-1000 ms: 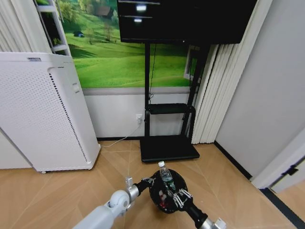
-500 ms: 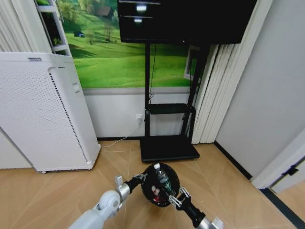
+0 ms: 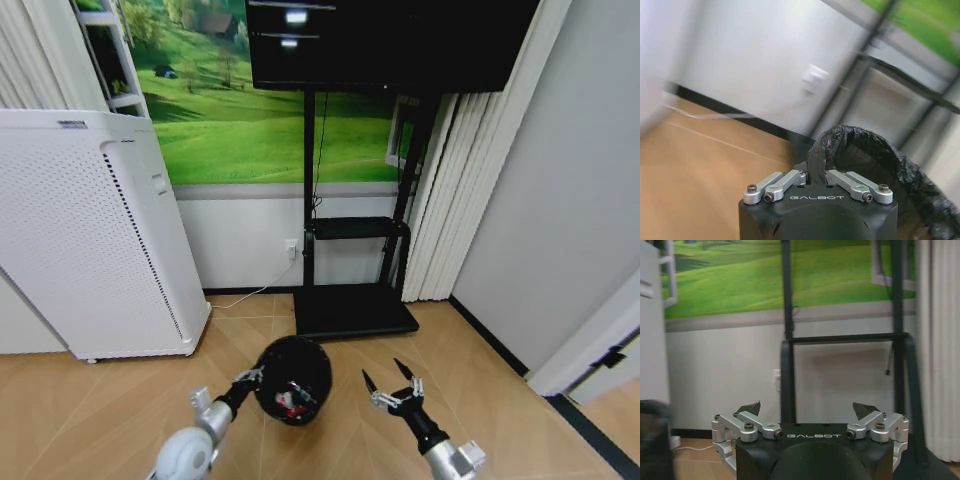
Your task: Pick up the trash bin and place the garbage on the floor into it.
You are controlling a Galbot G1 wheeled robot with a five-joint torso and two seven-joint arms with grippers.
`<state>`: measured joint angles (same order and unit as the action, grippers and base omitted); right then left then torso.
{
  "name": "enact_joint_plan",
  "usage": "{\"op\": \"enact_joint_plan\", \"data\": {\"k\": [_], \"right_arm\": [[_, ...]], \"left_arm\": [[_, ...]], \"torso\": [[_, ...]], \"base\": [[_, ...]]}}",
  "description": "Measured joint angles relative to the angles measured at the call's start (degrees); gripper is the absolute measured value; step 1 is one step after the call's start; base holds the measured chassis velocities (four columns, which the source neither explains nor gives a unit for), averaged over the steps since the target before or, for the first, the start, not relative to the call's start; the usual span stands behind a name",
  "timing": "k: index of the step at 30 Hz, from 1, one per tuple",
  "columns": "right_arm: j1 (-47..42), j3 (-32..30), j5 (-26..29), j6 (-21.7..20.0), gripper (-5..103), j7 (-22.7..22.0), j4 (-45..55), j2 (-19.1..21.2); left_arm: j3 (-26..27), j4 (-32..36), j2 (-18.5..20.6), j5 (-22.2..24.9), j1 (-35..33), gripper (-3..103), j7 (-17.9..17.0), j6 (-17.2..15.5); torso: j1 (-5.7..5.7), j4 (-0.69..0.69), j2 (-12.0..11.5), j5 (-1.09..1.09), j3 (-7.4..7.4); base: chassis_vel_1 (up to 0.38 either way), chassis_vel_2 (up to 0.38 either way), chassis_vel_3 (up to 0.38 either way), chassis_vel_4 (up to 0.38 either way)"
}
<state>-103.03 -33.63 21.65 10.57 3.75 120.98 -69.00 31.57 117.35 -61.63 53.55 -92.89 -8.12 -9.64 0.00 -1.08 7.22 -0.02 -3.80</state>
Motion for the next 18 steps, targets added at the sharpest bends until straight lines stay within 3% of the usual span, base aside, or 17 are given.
{"op": "enact_joint_plan", "data": {"k": [1,3,4,5,7,8,10,13,18], "right_arm": [[0.0,0.0,0.0,0.0,100,0.0,0.0,0.0],[0.47,-0.68,0.62,-1.17,100,-2.6,0.04,-1.08],[0.47,-0.68,0.62,-1.17,100,-2.6,0.04,-1.08],[0.57,-0.91,1.16,-1.62,100,-3.74,0.21,-2.18],[0.41,-1.05,1.15,-1.7,100,-4.66,0.44,-3.62],[0.41,-1.05,1.15,-1.7,100,-4.66,0.44,-3.62],[0.28,-1.06,0.23,-1.63,100,-5.04,0.76,-5.57],[0.74,-0.5,-0.41,-1.68,100,-5.05,0.88,-6.17],[0.54,-0.46,-0.86,-1.51,100,-5.13,0.94,-6.98]], "left_arm": [[0.0,0.0,0.0,0.0,0.0,7,0.0,0.0],[10.49,1.91,-3.07,-2.98,-6.05,7,-0.8,-0.81],[10.49,1.91,-3.07,-2.98,-6.05,7,-0.8,-0.81],[16.47,2.79,-5.5,-2.66,-9.73,7,-0.4,-1.01],[21.69,3.6,-7.56,0.22,-13.71,7,0.15,-1.65],[21.69,3.6,-7.56,0.22,-13.71,7,0.15,-1.65],[27.99,3.4,-9.36,3.94,-18.4,7,2.32,-1.7],[32.14,1.64,-10.47,5.96,-21.14,7,4.51,-1.07],[34.04,-0.79,-10.33,8.75,-22.05,7,4.5,-0.94]], "torso": [[0.0,0.0,0.0,0.0,0.0],[0.0,0.02,0.01,0.02,0.0],[0.0,0.02,0.01,0.02,0.0],[0.0,0.04,0.0,0.04,0.0],[0.0,0.05,0.0,0.02,0.0],[0.0,0.05,0.0,0.02,0.0],[0.0,-0.01,0.01,0.0,0.0],[0.0,0.02,0.01,0.03,0.0],[0.0,0.02,0.01,0.01,0.0]], "base": [[0.0,0.0,0.0,0.0],[0.0,0.0,0.0,0.0],[0.0,0.0,0.0,0.0],[0.0,0.0,0.0,0.0],[0.0,0.0,0.0,0.0],[0.0,0.0,0.0,0.0],[0.054,0.04,-0.054,-0.019],[0.071,0.044,-0.116,-0.078],[0.174,0.152,-0.155,-0.144]]}}
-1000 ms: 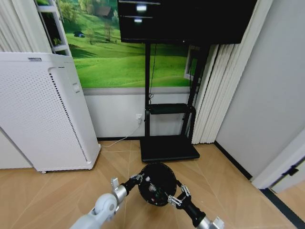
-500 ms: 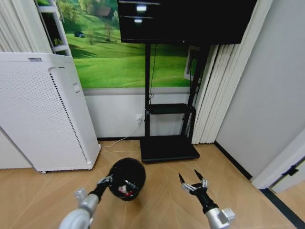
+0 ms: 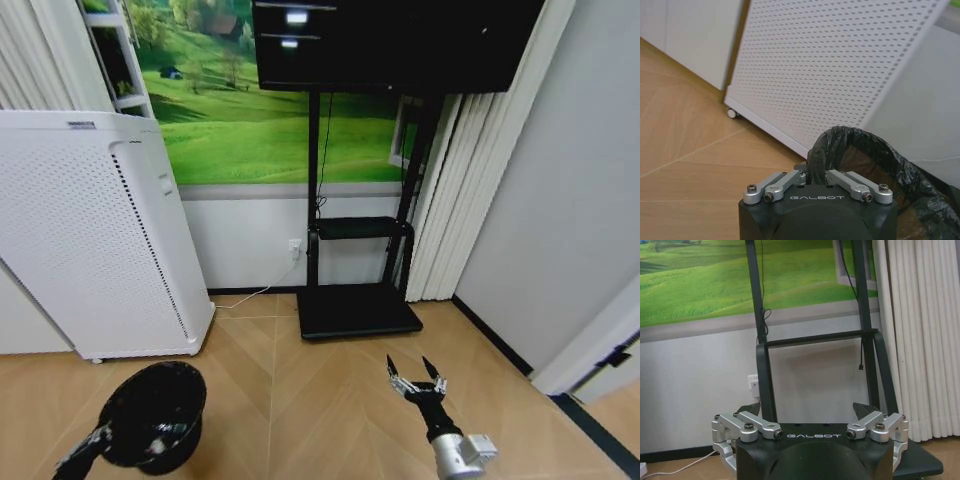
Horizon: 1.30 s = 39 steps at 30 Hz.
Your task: Pick up the trash bin and place the garbage on the floor into it.
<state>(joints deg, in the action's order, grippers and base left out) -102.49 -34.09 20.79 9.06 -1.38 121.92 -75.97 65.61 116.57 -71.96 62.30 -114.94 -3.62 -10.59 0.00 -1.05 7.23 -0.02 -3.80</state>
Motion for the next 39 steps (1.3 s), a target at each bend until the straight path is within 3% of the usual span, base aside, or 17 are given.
{"op": "enact_joint_plan", "data": {"k": [6,10,22,32,39], "right_arm": [[0.32,0.22,0.66,0.45,100,-0.97,0.11,-0.22],[0.16,0.05,0.92,1.34,100,-1.15,0.32,0.06],[1.35,-0.2,2.04,1.7,100,-1.23,-1.37,1.01],[2.28,0.23,2.49,1.75,100,-1.21,-2.77,1.25],[3.79,0.52,3.48,1.87,100,-1.17,-4.05,1.54]], "left_arm": [[-0.31,-2.76,0.29,0.71,-0.01,7,0.19,0.0],[-2.77,-4.73,0.19,-0.19,0.82,7,-0.4,-1.76],[-6.9,-6.99,-1.31,-6.11,1.68,7,-1.46,-4.67],[-7.01,-5.67,-2.17,-9.32,0.33,7,-0.72,-6.09],[-6.81,-4.19,-4.95,-12.78,-2.43,7,-0.61,-5.93]], "torso": [[0.0,-0.02,0.0,0.02,0.0],[0.0,-0.03,0.0,-0.01,0.0],[0.0,0.0,0.0,0.03,0.0],[0.0,-0.02,0.0,0.01,0.0],[0.0,0.0,0.0,0.03,0.0]], "base": [[0.203,0.206,-0.22,-0.215],[0.142,0.134,-0.134,-0.133],[-0.026,-0.022,0.035,0.023],[0.0,0.0,0.0,0.0],[0.0,0.0,0.0,0.0]]}}
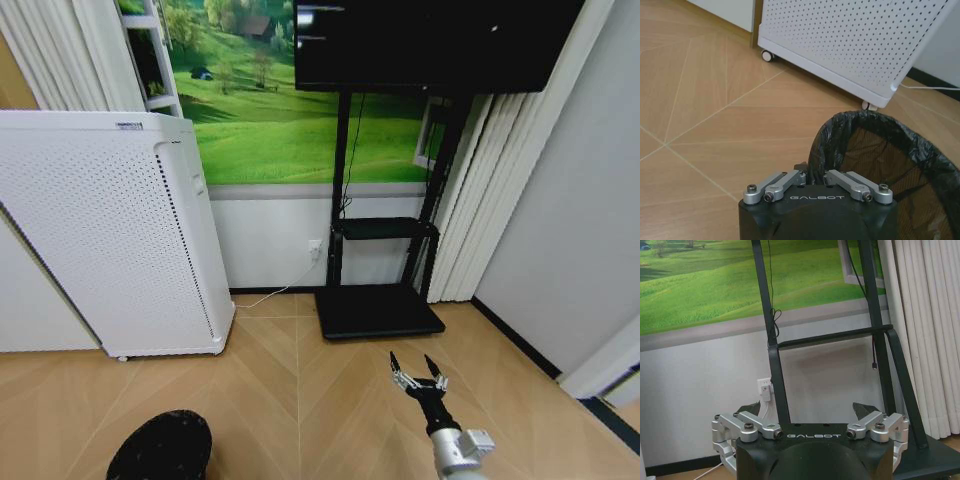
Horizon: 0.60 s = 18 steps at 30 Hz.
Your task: Pick up the trash bin and place the garbage on the floor into it.
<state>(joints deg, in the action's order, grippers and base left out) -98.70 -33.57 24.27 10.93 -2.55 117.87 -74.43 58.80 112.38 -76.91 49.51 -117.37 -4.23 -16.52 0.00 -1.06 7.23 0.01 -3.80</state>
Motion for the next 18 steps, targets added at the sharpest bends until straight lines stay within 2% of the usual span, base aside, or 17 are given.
{"op": "enact_joint_plan", "data": {"k": [4,6,7,9,10,12,14,15,16,18], "right_arm": [[0.24,0.14,0.34,0.2,100,0.05,-0.58,-0.13],[0.14,0.11,0.5,0.73,100,0.21,-1.09,-0.19],[0.14,0.11,0.5,0.73,100,0.21,-1.09,-0.19],[0.03,-0.04,0.61,1.04,100,0.3,-1.53,-0.05],[0.03,-0.04,0.61,1.04,100,0.3,-1.53,-0.05],[0.34,-0.34,0.81,1.08,100,0.32,-1.84,0.22],[0.47,-0.44,0.87,1.08,100,0.32,-1.87,0.29],[0.83,-0.67,1.18,1.05,100,0.32,-1.97,0.39],[1.08,-0.83,1.38,1.0,100,0.32,-2.08,0.42],[1.28,-0.94,1.56,0.94,100,0.29,-2.23,0.43]], "left_arm": [[-0.4,0.09,-1.58,-0.58,-0.94,4,-0.62,-0.03],[-0.65,0.05,-2.63,-0.69,-1.28,16,-1.56,-0.08],[-0.65,0.05,-2.63,-0.69,-1.28,16,-1.56,-0.08],[-0.62,0.3,-3.27,-0.55,-1.61,26,-2.62,-0.4],[-0.62,0.3,-3.27,-0.55,-1.61,26,-2.62,-0.4],[0.02,0.97,-4.13,-0.3,-2.28,37,-3.76,-0.56],[0.26,1.19,-4.39,-0.2,-2.54,37,-4.03,-0.56],[0.98,1.9,-5.13,0.28,-3.49,48,-4.55,-0.48],[1.49,2.39,-5.52,0.64,-4.21,54,-4.84,-0.22],[2.07,2.94,-5.86,0.81,-4.85,54,-5.02,0.25]], "torso": [[0.0,0.0,0.0,-0.01,0.0],[0.0,0.0,0.0,-0.01,0.0],[0.0,0.0,0.0,-0.01,0.0],[0.0,-0.01,0.0,-0.01,0.0],[0.0,-0.01,0.0,-0.01,0.0],[0.0,-0.01,0.0,-0.01,0.0],[0.0,-0.01,0.0,-0.01,0.0],[0.0,-0.01,0.0,-0.01,0.0],[0.0,0.0,0.0,-0.02,0.0],[0.0,0.0,0.0,-0.02,0.0]], "base": [[0.0,0.0,0.0,0.0],[0.0,0.0,0.0,0.0],[0.0,0.0,0.0,0.0],[0.0,0.0,0.0,0.0],[0.0,0.0,0.0,0.0],[0.0,0.0,0.0,0.0],[0.0,0.0,0.0,0.0],[0.0,0.0,0.0,0.0],[0.0,0.0,0.0,0.0],[0.0,0.0,0.0,0.0]]}}
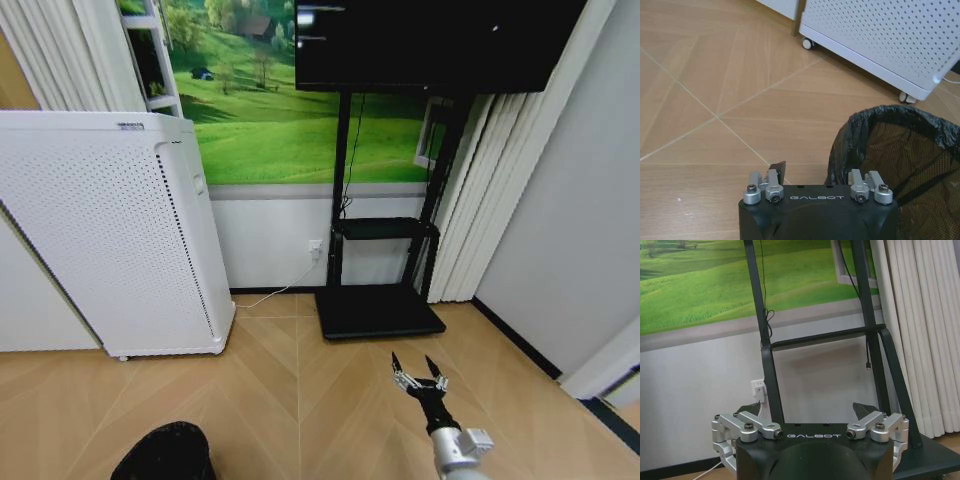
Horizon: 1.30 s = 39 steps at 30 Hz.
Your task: Pick up the trash bin and place the garbage on the floor into it.
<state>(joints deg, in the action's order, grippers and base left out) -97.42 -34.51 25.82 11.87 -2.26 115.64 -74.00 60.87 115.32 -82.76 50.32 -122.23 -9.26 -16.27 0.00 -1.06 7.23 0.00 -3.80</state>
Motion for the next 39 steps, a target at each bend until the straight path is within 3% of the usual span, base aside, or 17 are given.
{"op": "enact_joint_plan", "data": {"k": [2,3,4,6,7,8,10,18,22,30,39], "right_arm": [[0.35,-0.22,0.3,-0.11,100,-0.09,-0.44,0.01],[0.35,-0.22,0.3,-0.11,100,-0.09,-0.44,0.01],[0.34,-0.23,0.42,-0.19,100,-0.13,-0.51,0.06],[0.17,-0.23,0.45,-0.32,100,-0.16,-0.51,0.19],[0.17,-0.23,0.45,-0.32,100,-0.16,-0.51,0.19],[-0.02,-0.27,0.46,-0.45,100,-0.19,-0.39,0.31],[-0.26,-0.43,0.53,-0.64,100,-0.39,0.05,0.42],[-2.53,-3.09,0.97,-3.11,100,-2.23,5.03,-0.11],[-6.26,-4.79,0.74,-5.36,100,-3.52,10.9,-1.38],[-8.83,-1.55,-0.03,-9.39,100,-3.76,18.19,-1.53],[-10.18,-1.82,-0.78,-9.81,100,-2.67,20.05,-1.74]], "left_arm": [[1.94,1.44,-0.6,-1.06,-1.07,64,0.6,2.28],[1.94,1.44,-0.6,-1.06,-1.07,64,0.6,2.28],[3.05,1.98,-0.7,-3.11,-0.7,75,2.36,4.49],[4.52,2.19,-0.64,-7.5,1.58,81,5.54,9.38],[4.52,2.19,-0.64,-7.5,1.58,81,5.54,9.38],[5.73,2.49,-0.19,-10.91,3.47,86,7.28,11.32],[6.56,3.42,0.86,-13.22,5.86,96,8.36,12.36],[5.66,9.68,5.61,-14.51,11.54,100,9.01,12.47],[-0.07,16.33,8.95,-18.3,13.5,100,8.71,10.97],[-12.23,25.27,8.95,-23.59,11.9,100,8.73,8.72],[-13.76,25.86,9.33,-25.06,11.61,100,9.02,8.79]], "torso": [[0.0,0.02,0.0,0.01,0.0],[0.0,0.02,0.0,0.01,0.0],[0.0,0.01,0.0,0.02,0.0],[0.0,0.0,0.0,-0.01,0.0],[0.0,0.0,0.0,-0.01,0.0],[0.0,0.0,0.0,-0.01,0.0],[0.0,-0.01,0.0,0.01,0.0],[-0.01,0.0,0.0,-0.01,-0.01],[0.0,-0.04,0.0,-0.01,-0.01],[0.0,0.0,0.0,0.01,0.0],[0.0,0.0,0.0,0.0,0.0]], "base": [[0.0,0.0,0.0,0.0],[0.0,0.0,0.0,0.0],[0.0,0.0,0.0,0.0],[0.0,0.0,0.0,0.0],[0.0,0.0,0.0,0.0],[0.0,0.0,0.0,0.0],[0.0,0.0,0.0,0.0],[0.0,0.0,0.0,0.0],[0.0,0.0,0.0,0.0],[0.0,0.0,0.0,0.0],[0.0,0.0,0.0,0.0]]}}
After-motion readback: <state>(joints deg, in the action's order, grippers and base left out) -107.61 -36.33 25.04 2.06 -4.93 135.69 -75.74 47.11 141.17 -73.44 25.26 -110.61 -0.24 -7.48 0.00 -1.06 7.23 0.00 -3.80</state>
